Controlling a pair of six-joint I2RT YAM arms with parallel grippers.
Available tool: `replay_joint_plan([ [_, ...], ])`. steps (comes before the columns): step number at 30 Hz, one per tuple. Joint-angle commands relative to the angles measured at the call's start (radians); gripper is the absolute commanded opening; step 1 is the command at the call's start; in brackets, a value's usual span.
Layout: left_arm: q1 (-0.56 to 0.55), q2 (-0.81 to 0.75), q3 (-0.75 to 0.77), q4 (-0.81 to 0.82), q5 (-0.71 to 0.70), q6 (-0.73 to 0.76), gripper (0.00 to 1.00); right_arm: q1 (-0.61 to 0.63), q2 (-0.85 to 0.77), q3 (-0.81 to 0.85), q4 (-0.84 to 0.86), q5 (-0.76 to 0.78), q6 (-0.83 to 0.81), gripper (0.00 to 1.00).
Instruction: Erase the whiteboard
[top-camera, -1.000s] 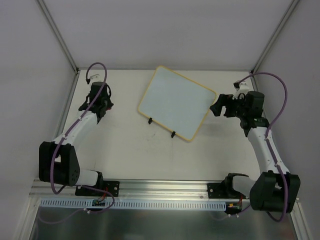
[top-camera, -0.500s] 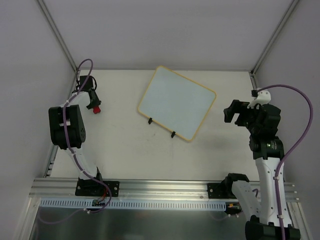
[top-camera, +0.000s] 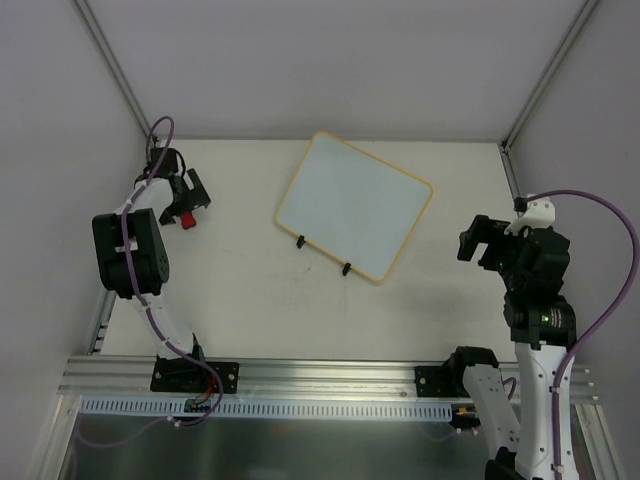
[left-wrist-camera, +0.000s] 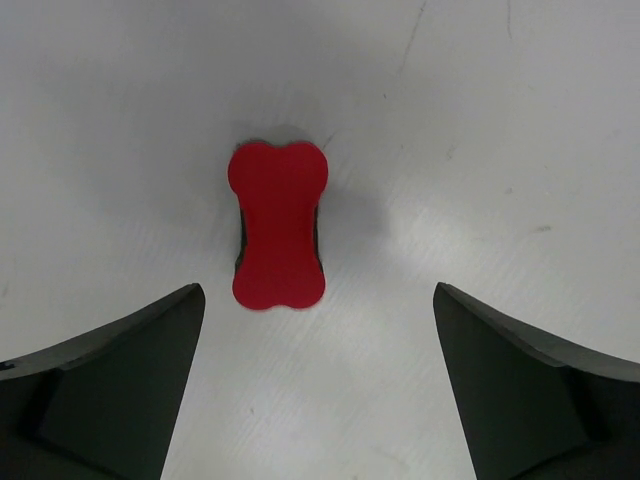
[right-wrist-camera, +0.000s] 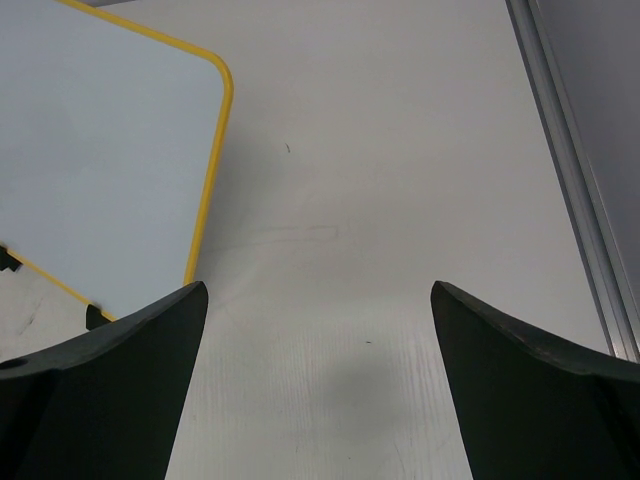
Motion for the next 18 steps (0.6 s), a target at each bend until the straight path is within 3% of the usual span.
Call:
replay_joint_plan([
  [1, 0.013, -0.171, 0.023, -0.08, 0.08, -0.05, 0.99, 0.001, -0.017, 0.082, -0.026, 0.035, 0.012, 0.99],
  [4, 0.011, -0.39, -0.018, -0.106, 0.124, -0.053, 0.99, 0.009, -0.029, 0.138, -0.049, 0.045, -0.003, 0.99],
  [11, 0.011, -0.881, -0.147, -0.137, 0.161, 0.043, 0.99, 0.107, -0.078, 0.243, -0.066, 0.229, -0.037, 0.99],
  [18, 0.011, -1.086, 0.016, -0.334, 0.159, 0.048, 0.99, 0.214, -0.113, 0.352, -0.08, 0.358, -0.13, 0.99],
])
